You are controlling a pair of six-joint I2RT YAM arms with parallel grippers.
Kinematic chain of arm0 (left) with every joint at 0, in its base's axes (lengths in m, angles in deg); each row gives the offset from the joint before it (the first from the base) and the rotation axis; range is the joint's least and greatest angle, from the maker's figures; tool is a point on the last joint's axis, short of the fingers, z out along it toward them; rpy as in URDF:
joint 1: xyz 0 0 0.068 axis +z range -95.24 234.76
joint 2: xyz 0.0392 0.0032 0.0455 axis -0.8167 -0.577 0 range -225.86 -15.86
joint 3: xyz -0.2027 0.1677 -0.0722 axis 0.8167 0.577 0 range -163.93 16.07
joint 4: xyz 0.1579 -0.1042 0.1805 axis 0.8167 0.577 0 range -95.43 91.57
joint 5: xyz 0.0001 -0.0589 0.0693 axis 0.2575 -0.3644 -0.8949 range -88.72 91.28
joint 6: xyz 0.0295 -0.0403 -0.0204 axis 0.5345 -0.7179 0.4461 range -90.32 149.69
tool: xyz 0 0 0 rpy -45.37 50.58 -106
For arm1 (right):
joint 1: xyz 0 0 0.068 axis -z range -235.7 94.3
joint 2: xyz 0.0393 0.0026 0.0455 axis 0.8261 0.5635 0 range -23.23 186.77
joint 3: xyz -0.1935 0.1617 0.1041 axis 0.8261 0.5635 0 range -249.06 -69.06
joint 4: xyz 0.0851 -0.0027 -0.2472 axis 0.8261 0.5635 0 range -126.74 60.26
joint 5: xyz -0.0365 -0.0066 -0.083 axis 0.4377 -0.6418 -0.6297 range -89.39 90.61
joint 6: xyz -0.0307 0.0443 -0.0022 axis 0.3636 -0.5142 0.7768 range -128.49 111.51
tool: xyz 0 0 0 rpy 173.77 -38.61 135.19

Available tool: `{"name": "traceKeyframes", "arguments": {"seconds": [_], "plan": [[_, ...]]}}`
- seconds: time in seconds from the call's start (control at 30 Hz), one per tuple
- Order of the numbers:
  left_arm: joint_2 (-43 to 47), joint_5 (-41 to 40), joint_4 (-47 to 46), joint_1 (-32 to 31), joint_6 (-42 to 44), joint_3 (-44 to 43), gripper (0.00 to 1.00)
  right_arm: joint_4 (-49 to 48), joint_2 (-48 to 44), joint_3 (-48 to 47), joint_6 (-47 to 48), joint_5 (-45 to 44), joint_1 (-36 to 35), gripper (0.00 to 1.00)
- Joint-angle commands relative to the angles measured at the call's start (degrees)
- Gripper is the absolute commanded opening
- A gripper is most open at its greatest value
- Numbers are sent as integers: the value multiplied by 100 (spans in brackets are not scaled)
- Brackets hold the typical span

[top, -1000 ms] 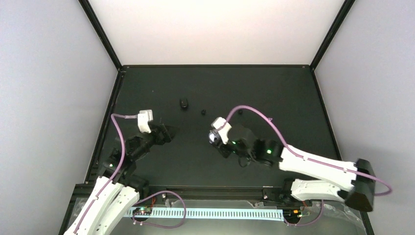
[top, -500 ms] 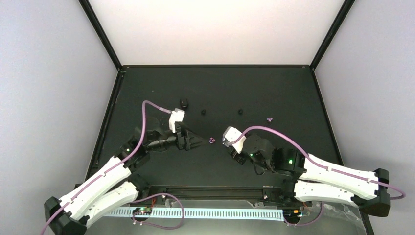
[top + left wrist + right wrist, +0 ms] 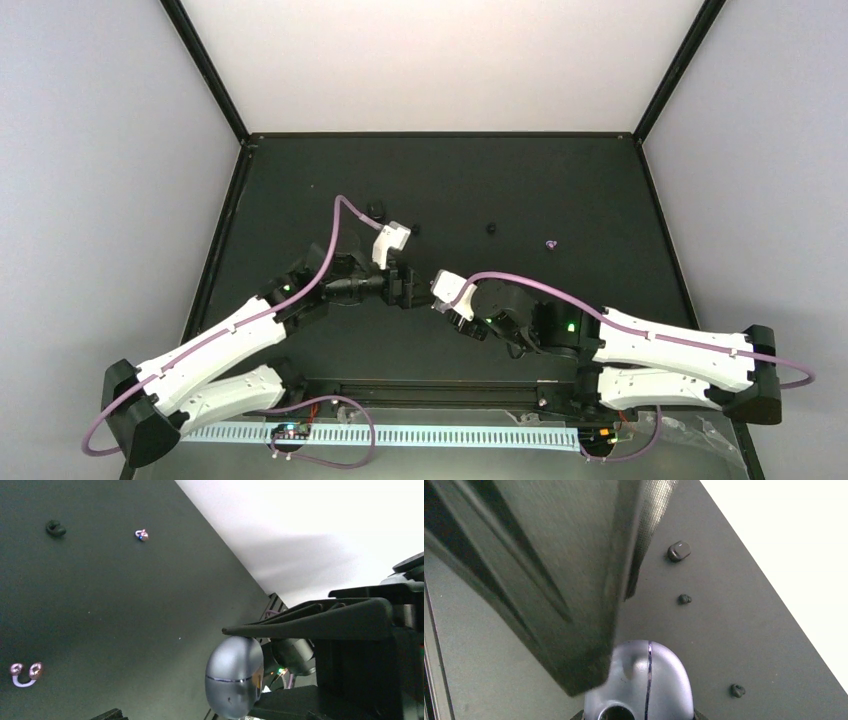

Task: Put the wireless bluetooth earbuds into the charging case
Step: Pick up the charging case at the center of the board.

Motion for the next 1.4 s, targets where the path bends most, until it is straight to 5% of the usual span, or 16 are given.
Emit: {"name": "traceKeyframes", "arguments": {"seconds": [0.0, 0.47, 1.1, 1.37], "plan": [[-146, -117, 87, -106, 36, -203, 95, -244, 90, -212, 76, -80, -82, 41], [-289, 24, -232, -118, -189, -33, 85, -617, 255, -351, -43, 127, -100, 41], [-453, 686, -872, -137, -636, 213, 53, -1146, 412, -311, 171, -139, -94, 41], [-392, 734, -794, -133, -650, 316, 58, -1377, 460, -287, 222, -379, -98, 42]]}}
